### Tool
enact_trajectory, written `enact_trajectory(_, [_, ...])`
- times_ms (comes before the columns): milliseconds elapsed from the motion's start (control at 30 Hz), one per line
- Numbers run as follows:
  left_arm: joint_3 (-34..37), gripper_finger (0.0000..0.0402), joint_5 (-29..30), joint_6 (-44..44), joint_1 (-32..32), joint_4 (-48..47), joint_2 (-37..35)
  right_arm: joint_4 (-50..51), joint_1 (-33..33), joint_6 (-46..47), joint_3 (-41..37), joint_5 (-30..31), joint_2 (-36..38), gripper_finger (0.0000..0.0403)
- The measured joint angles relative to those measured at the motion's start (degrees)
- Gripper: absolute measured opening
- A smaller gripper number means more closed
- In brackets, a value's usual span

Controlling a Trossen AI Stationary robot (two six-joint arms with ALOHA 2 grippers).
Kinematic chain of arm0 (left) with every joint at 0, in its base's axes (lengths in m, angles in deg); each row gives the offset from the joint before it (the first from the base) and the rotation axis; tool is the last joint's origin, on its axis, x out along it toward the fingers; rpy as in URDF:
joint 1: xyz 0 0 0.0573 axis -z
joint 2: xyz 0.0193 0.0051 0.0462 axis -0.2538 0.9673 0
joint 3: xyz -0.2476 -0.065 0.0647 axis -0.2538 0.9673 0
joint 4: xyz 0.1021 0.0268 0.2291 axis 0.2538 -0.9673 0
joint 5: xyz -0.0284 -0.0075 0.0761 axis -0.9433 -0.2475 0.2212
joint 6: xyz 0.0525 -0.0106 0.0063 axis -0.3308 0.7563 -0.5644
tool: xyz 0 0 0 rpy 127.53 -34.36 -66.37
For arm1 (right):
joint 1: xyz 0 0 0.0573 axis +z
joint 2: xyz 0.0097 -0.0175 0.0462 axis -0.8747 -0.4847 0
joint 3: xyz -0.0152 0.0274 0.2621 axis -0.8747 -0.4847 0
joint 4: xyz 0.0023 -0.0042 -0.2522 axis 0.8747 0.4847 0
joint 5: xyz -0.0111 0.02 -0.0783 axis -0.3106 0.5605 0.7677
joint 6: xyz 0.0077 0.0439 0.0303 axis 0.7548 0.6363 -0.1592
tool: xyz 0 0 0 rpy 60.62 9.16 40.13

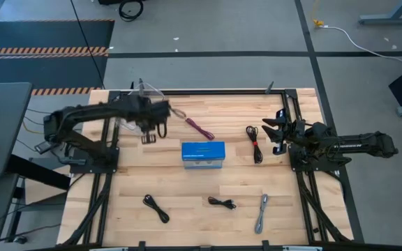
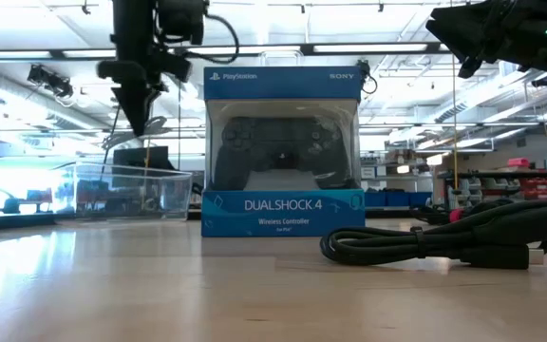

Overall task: Pick and place USB-C Cables
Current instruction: Put the blue charger cable into the transparent bin

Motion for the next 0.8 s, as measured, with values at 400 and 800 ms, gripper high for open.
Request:
enact_trajectory(400, [-0.24,0.0046,-5.30,1.69,-21.68,1.26,0.00,0.02,0.00,-0.11,0.00,0.00,-0.02,0.0127])
enact_trajectory(800, [-0.02,0.0046,-6.39,5.99,-31.09,3.78,1.61,0.01,0.00,-0.15,-0.01,0.00,0.00,0.0127])
